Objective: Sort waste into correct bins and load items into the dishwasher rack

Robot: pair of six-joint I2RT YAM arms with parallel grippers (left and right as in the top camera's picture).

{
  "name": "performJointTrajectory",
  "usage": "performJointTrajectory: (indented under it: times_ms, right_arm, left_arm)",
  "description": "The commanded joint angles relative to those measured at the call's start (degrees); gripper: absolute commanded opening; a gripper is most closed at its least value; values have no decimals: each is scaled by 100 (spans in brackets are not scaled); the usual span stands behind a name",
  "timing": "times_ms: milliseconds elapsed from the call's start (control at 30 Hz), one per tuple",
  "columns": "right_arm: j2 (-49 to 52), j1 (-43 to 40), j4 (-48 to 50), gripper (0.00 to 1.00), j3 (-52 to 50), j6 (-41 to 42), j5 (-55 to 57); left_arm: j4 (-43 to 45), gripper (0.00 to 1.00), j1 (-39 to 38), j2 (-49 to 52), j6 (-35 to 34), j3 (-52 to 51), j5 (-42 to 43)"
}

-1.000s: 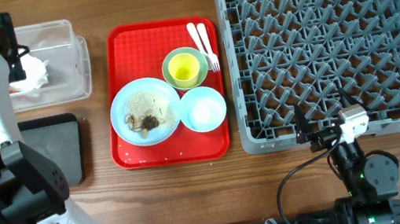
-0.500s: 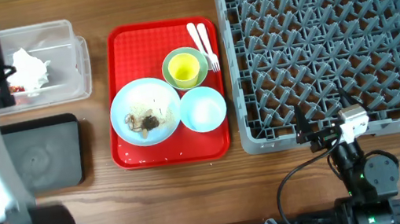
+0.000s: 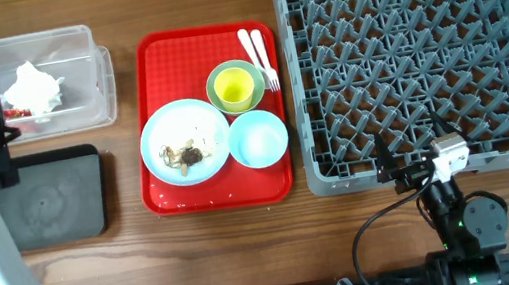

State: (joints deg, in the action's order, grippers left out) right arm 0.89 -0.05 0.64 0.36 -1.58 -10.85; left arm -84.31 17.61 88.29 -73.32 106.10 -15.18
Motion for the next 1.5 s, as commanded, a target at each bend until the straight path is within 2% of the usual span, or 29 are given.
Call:
performJointTrajectory:
  times_ms: [0, 233, 533, 600, 667, 767, 833, 900, 1067, 1233, 1333, 1467]
  right_arm:
    - [-24, -20, 13, 100, -7, 22, 55]
    - [-24, -20, 13, 100, -7, 22, 55]
    - [-24, -17, 15, 100, -7, 22, 55]
    - [-24, -20, 81, 100, -7, -234, 199]
    - [-24, -20, 531, 100, -7, -605, 238]
    - [-24, -17, 1143, 99, -7, -278, -293]
    - [-24, -20, 1552, 100, -7, -461, -400]
    - [-24, -17, 2229, 100, -7, -577, -433]
    - [28, -17, 4284, 100, -7, -428, -1314]
    - [671, -7, 6148, 100, 177, -468, -1329]
    - [1390, -2, 6402, 100, 807, -597, -1873]
    - [2942, 26, 5910, 100, 2422, -695, -3097]
  left_arm:
    - [-66, 100, 372, 66, -221, -4, -352]
    - [-415, 100, 1226, 98, -216, -15, -7]
    - [-492, 100, 1305, 98, -214, -15, -7]
    - [-494, 100, 1305, 98, -216, -15, -7]
    - [-494, 100, 1305, 98, -214, -15, -7]
    - [-492, 100, 1305, 98, -214, -15, -7]
    - [-492, 100, 1305, 98, -216, -15, -9]
    - [-494, 100, 1305, 98, -216, -15, -7]
    - [-492, 100, 1305, 98, -216, -15, -9]
    - [-494, 100, 1305, 98, -216, -15, -7]
    - [-492, 100, 1305, 98, -216, -15, -7]
    - [-492, 100, 1305, 98, -216, -15, -7]
